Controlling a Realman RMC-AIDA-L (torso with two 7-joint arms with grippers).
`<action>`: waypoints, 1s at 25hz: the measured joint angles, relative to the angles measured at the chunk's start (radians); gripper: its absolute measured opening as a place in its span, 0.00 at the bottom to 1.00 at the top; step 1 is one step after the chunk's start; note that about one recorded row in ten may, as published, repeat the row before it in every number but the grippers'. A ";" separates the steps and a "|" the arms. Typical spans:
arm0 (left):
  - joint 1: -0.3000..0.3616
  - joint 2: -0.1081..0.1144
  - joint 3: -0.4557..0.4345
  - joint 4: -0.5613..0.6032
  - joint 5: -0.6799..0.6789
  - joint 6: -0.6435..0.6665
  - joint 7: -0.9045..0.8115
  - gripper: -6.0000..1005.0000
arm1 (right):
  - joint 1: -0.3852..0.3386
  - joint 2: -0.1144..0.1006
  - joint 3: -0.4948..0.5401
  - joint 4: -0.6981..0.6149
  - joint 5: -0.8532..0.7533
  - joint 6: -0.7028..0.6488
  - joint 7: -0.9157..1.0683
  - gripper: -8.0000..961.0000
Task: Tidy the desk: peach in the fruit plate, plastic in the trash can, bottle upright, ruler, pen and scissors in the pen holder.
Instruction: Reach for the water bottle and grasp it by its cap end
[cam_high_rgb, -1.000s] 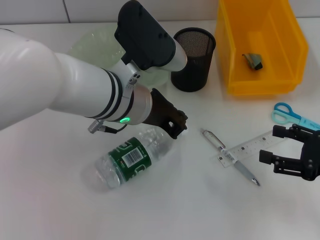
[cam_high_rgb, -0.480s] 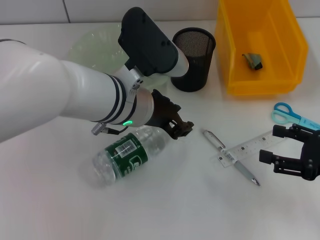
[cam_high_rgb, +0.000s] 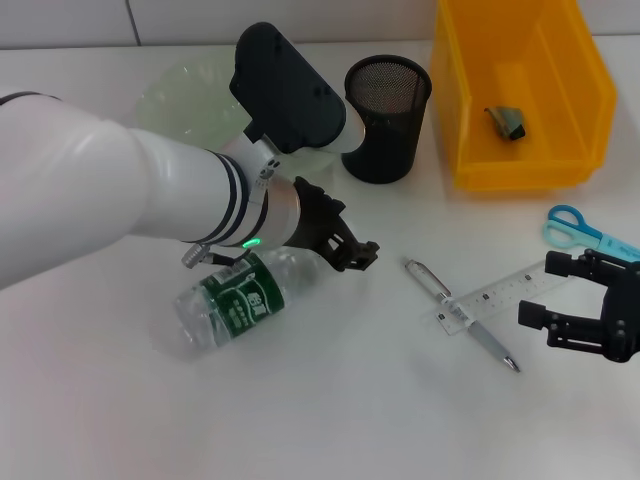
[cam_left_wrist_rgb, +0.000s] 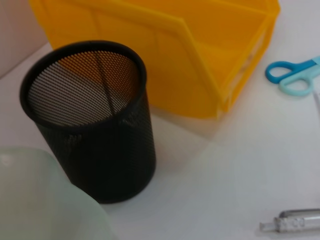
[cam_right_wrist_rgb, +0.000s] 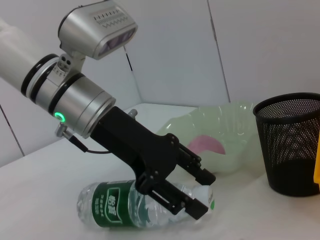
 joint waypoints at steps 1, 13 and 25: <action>0.000 0.000 0.000 -0.009 0.000 -0.012 0.001 0.64 | 0.000 0.000 0.000 0.000 0.000 0.000 0.000 0.88; -0.025 0.000 0.017 -0.071 0.002 -0.025 0.003 0.63 | 0.002 0.000 0.000 0.001 0.000 0.001 0.000 0.88; -0.041 0.000 0.020 -0.085 0.027 -0.025 0.004 0.48 | 0.005 0.000 0.000 0.012 -0.002 0.005 0.000 0.88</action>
